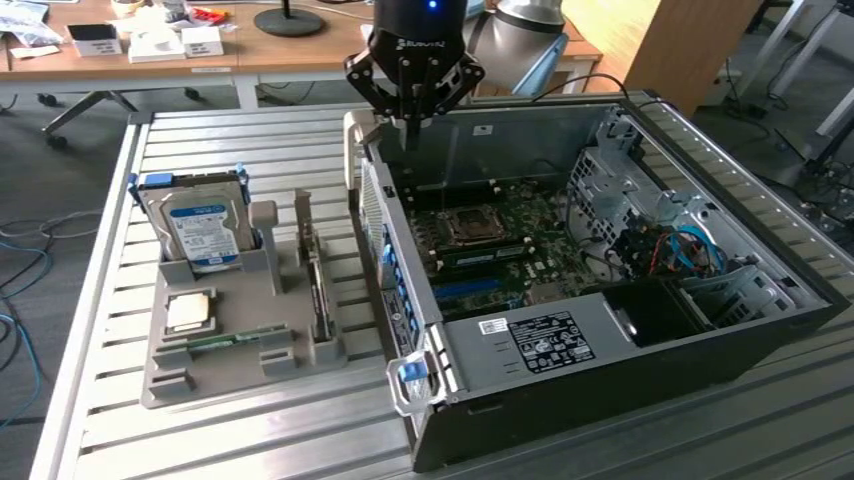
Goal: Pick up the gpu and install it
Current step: 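Reach for the gpu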
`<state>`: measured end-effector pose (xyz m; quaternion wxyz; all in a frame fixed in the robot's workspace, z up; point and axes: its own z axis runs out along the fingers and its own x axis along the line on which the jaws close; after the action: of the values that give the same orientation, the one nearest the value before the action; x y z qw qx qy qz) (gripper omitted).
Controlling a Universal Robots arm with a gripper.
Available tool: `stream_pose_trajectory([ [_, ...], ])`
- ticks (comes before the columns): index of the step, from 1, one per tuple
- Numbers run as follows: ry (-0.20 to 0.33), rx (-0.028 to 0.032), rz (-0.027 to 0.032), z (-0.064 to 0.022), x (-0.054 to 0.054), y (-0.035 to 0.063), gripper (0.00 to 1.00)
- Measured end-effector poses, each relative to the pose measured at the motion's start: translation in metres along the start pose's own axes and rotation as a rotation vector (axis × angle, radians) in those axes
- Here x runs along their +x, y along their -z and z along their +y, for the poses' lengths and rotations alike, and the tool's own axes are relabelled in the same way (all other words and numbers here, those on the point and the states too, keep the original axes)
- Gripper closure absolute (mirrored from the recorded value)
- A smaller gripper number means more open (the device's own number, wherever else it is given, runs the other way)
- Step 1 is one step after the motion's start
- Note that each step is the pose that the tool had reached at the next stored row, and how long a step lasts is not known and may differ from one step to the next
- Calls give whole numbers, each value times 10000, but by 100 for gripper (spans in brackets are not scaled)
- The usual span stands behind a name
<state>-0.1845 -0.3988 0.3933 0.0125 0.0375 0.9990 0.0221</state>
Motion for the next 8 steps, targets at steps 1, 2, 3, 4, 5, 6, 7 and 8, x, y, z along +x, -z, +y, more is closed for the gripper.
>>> stream_pose_trajectory([
  [1, -1, 0, 0, 0, 5, 0, 89],
  [2, 0, 0, 0, -1, 10, 0, 89],
  [3, 1, -1, 0, -1, 15, 0, 89],
  [4, 1, 0, 0, -2, 22, 1, 89],
  [5, 1, 0, 0, -2, 29, 1, 89],
  [6, 1, -1, -1, -3, 36, 1, 89],
  [7, 1, 0, 0, -3, 44, 1, 89],
  [8, 1, 0, 0, -4, 51, 1, 89],
])
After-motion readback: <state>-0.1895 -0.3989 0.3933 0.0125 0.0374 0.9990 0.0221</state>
